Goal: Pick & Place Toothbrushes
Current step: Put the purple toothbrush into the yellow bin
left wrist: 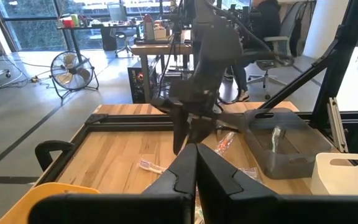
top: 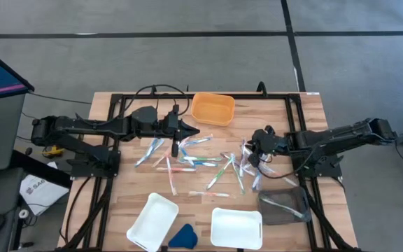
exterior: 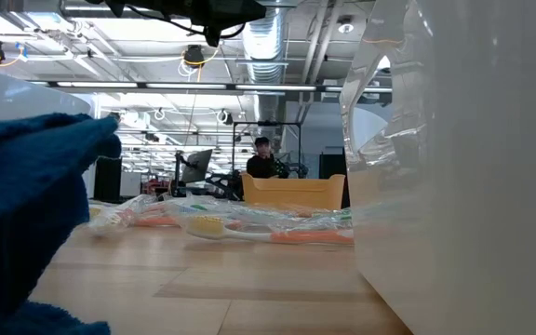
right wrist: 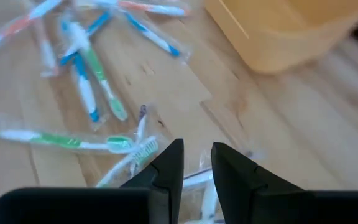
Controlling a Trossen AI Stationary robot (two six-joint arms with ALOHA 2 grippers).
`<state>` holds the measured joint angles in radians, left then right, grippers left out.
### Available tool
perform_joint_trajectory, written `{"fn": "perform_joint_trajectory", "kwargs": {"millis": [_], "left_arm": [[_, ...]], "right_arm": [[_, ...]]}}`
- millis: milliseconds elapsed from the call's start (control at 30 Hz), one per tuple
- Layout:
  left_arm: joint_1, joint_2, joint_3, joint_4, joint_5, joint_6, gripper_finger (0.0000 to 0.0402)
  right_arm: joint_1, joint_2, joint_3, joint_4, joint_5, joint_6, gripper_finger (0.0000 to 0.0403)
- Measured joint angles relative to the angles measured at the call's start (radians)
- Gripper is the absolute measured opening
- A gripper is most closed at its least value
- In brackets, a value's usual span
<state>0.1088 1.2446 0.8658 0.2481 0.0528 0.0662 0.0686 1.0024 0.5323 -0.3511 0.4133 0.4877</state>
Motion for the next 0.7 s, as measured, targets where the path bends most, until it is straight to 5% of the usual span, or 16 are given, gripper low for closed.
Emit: {"fn": "perform_joint_trajectory", "kwargs": {"millis": [700], "left_arm": [[0.000,0.000,0.000,0.000,0.000,0.000,0.0003]], "right_arm": [[-0.161,0.182,0.000,-0.244,-0.051,0.441,0.0075]]}}
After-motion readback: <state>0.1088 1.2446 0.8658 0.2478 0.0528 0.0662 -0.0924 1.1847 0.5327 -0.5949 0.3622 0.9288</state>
